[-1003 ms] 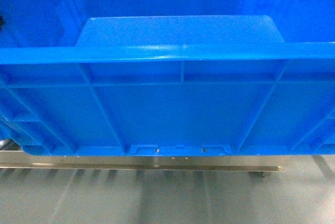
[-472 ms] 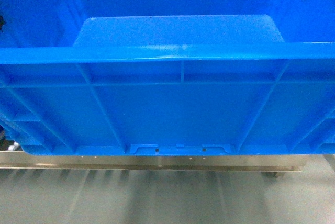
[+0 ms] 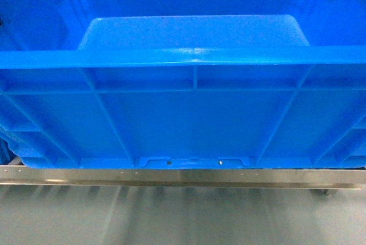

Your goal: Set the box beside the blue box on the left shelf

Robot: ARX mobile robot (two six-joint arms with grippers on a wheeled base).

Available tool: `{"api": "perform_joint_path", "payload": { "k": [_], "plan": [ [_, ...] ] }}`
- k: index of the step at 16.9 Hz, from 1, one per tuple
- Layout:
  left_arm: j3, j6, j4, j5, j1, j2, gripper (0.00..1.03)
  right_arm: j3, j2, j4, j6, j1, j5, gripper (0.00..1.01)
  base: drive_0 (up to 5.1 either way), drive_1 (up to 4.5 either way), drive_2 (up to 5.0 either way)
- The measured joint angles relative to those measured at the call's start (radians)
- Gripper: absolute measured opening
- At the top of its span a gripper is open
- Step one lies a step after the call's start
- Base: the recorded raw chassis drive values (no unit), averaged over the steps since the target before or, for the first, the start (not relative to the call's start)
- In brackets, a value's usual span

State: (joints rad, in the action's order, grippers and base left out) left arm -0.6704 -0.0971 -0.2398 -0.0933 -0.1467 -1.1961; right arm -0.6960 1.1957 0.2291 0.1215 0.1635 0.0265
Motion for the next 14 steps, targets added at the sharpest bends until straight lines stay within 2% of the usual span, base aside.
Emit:
{"api": "perform_joint_path", "payload": {
  "k": [14],
  "plan": [
    [0.0,0.0,0.002,0.0,-0.003,0.0,0.06,0.0,0.0,-0.001,0.0,-0.001,0.002,0.09,-4.9,2.43,2.4]
  ]
}}
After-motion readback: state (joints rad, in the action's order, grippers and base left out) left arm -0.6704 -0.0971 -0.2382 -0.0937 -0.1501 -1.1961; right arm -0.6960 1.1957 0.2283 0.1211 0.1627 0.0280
